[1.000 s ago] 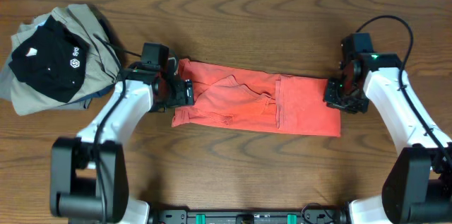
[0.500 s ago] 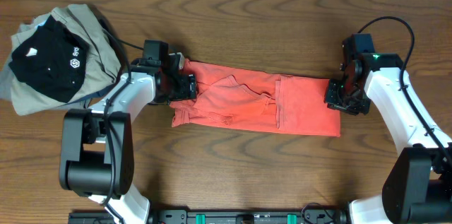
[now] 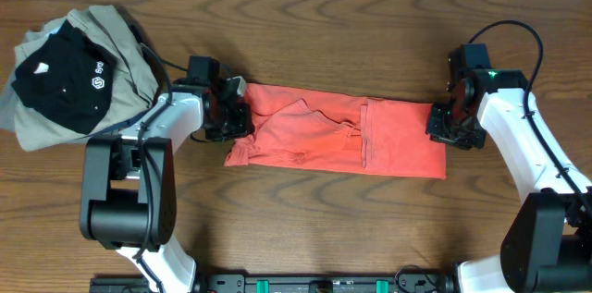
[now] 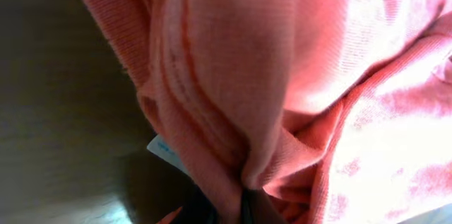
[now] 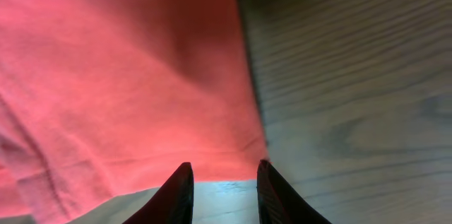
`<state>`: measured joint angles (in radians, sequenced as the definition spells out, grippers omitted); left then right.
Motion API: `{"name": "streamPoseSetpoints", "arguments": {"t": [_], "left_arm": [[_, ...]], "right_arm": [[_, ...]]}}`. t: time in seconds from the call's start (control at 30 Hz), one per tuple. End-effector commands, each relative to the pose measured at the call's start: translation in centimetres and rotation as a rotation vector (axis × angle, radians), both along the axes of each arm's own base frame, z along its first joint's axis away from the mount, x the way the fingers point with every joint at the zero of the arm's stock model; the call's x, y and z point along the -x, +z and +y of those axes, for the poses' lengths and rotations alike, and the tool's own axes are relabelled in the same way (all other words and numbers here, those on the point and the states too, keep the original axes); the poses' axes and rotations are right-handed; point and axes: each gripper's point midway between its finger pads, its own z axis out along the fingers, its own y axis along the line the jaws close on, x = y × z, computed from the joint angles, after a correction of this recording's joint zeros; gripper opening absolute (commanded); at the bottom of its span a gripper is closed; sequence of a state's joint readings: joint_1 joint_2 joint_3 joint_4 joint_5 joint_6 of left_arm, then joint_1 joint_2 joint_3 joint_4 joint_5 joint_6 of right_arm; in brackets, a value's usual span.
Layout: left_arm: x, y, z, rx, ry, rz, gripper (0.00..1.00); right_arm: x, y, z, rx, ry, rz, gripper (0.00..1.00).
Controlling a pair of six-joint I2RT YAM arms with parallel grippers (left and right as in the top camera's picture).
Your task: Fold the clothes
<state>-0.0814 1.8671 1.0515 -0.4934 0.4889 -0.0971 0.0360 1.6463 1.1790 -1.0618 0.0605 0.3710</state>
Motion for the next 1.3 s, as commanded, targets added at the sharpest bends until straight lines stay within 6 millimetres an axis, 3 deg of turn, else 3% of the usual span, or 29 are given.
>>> {"name": "streamPoseSetpoints", "arguments": {"t": [0.0, 0.23, 0.33, 0.43, 0.53, 0.63, 0.9, 1.07, 1.27], "left_arm": [[-1.3, -0.1, 4.4, -0.133, 0.131, 0.024, 0.06], [-3.3, 4.7, 12.1, -0.31, 0.31, 0.013, 0.06], [-3.8, 7.1, 12.7, -0.314, 0.327, -0.005, 0.06], [-4.0, 9.0, 11.6, -0.312, 0.299, -0.017, 0.06], [-3.8, 10.6, 8.2, -0.271, 0.223, -0.036, 0.06], [-3.2, 11.6, 3.4, -0.23, 0.116, -0.065, 0.06], [0.4, 11.4, -9.5, -0.189, -0.119, -0.094, 0.06], [2.4, 10.8, -15.1, -0.157, -0.195, -0.111, 0.07], [3.2, 10.9, -19.1, -0.113, -0.268, -0.176, 0.08]], "right_arm": [[-0.6, 1.2, -2.0, 0.086, -0.002, -0.035, 0.29], [-0.4, 1.2, -4.4, 0.104, -0.048, -0.031, 0.33], [-0.2, 1.2, -5.4, 0.104, -0.071, -0.028, 0.33], [-0.1, 1.2, -6.1, 0.104, -0.091, -0.026, 0.33], [0.0, 1.2, -6.5, 0.101, -0.106, -0.026, 0.33], [0.0, 1.2, -6.7, 0.101, -0.111, -0.025, 0.33], [0.1, 1.2, -6.6, 0.098, -0.108, -0.022, 0.33], [0.1, 1.2, -6.6, 0.097, -0.096, -0.019, 0.33], [0.2, 1.1, -6.0, 0.068, -0.082, -0.014, 0.33]]}}
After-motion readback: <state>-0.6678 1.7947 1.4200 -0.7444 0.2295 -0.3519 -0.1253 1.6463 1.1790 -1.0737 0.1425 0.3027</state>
